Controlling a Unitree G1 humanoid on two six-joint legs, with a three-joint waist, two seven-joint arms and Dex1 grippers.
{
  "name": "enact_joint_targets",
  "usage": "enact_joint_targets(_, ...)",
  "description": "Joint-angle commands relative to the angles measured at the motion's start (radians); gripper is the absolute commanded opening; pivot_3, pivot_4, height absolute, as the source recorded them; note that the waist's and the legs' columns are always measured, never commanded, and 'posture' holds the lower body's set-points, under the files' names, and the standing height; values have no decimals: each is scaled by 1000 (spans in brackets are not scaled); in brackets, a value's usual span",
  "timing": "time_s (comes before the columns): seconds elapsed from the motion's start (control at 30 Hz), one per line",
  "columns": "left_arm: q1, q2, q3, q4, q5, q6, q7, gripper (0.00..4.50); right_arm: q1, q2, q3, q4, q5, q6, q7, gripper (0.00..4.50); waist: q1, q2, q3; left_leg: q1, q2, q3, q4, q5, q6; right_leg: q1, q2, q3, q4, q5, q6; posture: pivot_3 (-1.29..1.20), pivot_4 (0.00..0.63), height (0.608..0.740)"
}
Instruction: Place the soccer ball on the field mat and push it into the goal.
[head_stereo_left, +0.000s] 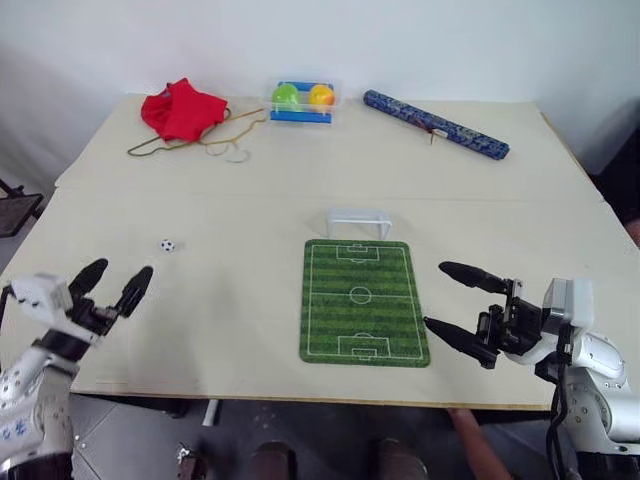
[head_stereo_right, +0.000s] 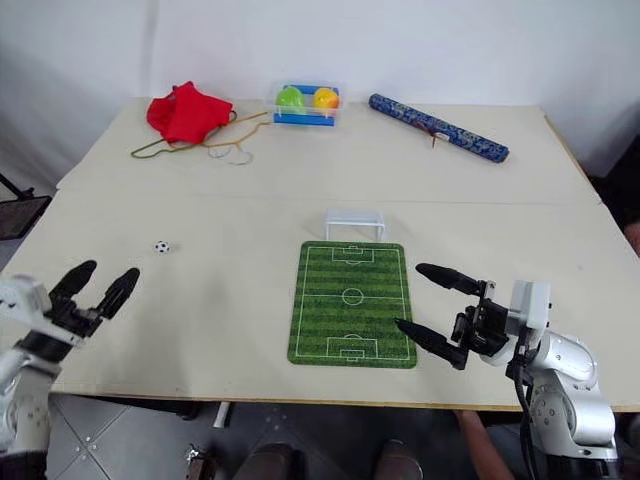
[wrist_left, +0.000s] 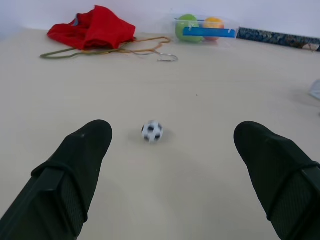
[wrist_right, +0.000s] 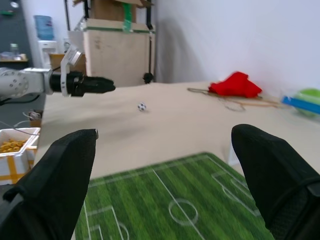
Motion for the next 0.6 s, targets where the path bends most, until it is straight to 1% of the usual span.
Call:
enact_joint_targets(0.03,-142,41,-73,140,90,6,38,4481,19,-14,-31,-5,-8,-30,13,4500,4,0,0,0,0,0,0,0,0,0,1,0,0,0,0,0,150,740)
enact_joint_targets(0.13,-225,60,-93,258,118,-11,33,4481,27,-9,-32,-16,-11,-30,5,4500,0,-1,0,0,0,1,1,0,0,0,0,1,1,0,0,0,150,740)
enact_joint_targets(0.27,-319,73,-120,400,155,-37,26,4481,62,-2,-48,-19,-11,-43,8,4500,-7,-1,0,-1,0,4,0,0,0,-4,1,3,2,0,0,0,150,740)
enact_joint_targets(0.43,-368,77,-144,511,193,-76,16,4481,97,7,-55,-25,-9,-64,3,4500,-8,-2,1,-2,0,6,1,0,0,-6,1,5,3,0,1,0,150,740)
enact_joint_targets(0.53,-374,70,-145,540,191,-88,4,3939,116,12,-59,-21,-8,-81,8,4500,-7,-2,1,-2,0,6,1,0,0,-7,1,6,4,0,1,0,150,740)
enact_joint_targets(0.6,-374,64,-148,550,187,-92,-13,3321,123,15,-59,-21,-8,-88,7,4500,-6,-2,1,-2,0,6,1,0,0,-7,1,6,4,0,1,0,150,740)
